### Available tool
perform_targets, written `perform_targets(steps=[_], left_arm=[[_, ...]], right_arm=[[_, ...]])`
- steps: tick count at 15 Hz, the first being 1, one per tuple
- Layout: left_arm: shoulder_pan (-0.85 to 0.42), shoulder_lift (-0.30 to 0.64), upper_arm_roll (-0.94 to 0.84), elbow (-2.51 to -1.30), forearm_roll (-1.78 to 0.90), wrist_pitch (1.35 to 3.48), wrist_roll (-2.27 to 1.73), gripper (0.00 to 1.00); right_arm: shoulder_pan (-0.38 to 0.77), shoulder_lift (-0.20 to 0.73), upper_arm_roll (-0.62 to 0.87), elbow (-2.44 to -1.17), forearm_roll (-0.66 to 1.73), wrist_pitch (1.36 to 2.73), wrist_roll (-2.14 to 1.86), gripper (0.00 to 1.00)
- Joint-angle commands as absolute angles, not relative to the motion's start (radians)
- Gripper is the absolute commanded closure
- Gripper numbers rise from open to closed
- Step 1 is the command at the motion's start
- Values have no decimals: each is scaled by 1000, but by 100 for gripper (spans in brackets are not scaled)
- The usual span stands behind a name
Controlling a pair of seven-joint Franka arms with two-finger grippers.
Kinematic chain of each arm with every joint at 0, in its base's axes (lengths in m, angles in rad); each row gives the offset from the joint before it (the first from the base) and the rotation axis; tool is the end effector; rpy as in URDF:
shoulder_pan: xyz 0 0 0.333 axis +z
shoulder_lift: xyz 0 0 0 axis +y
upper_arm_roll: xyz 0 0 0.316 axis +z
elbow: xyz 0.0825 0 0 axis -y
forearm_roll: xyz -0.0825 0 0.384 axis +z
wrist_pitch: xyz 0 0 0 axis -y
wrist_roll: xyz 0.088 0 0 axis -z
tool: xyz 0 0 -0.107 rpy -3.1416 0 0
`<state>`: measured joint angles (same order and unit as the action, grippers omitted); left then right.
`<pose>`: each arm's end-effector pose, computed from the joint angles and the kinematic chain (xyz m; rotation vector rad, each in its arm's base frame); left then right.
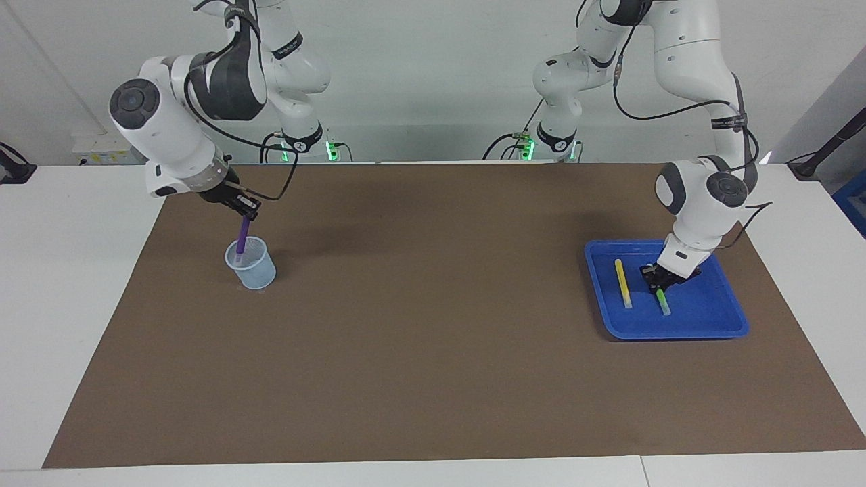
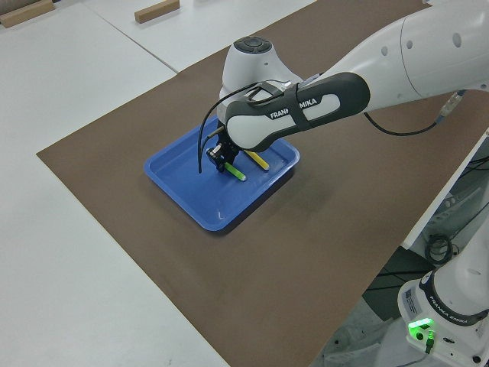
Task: Right arm passes pens to left for tray arrangement
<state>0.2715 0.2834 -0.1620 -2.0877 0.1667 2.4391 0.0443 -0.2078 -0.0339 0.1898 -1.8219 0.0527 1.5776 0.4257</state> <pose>0.5856 0.0668 0.2966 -3.0660 0.0770 -0.1050 0.5284 -0.0027 0.5262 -3.0421 0.6969 0.3382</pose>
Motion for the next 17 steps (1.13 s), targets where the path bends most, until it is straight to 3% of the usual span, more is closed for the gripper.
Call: perform_targets(steps=[1,4,7,12,17], left_arm=[[287,298,-176,-2094,173,2455,46,0],[278,287,-178,-2042,80,2372,45,0],[265,273,-183,-1956,-20,2254,40,0],[250,186,-190,-1902,-208,2128,-130,0],[125,71,-199,-1904,-280,1950,-362,0]], right_arm=[[-209,-52,242,-1787,54,1536,387,100],[-209,-75,378,-1776,83,1532,397,100],[-195,-78,423,-1766,224,1575,459,100],[-36,-78,426,-1781,273,1732,465,100],[101,-101,426,-1853,330,1920,495,100]])
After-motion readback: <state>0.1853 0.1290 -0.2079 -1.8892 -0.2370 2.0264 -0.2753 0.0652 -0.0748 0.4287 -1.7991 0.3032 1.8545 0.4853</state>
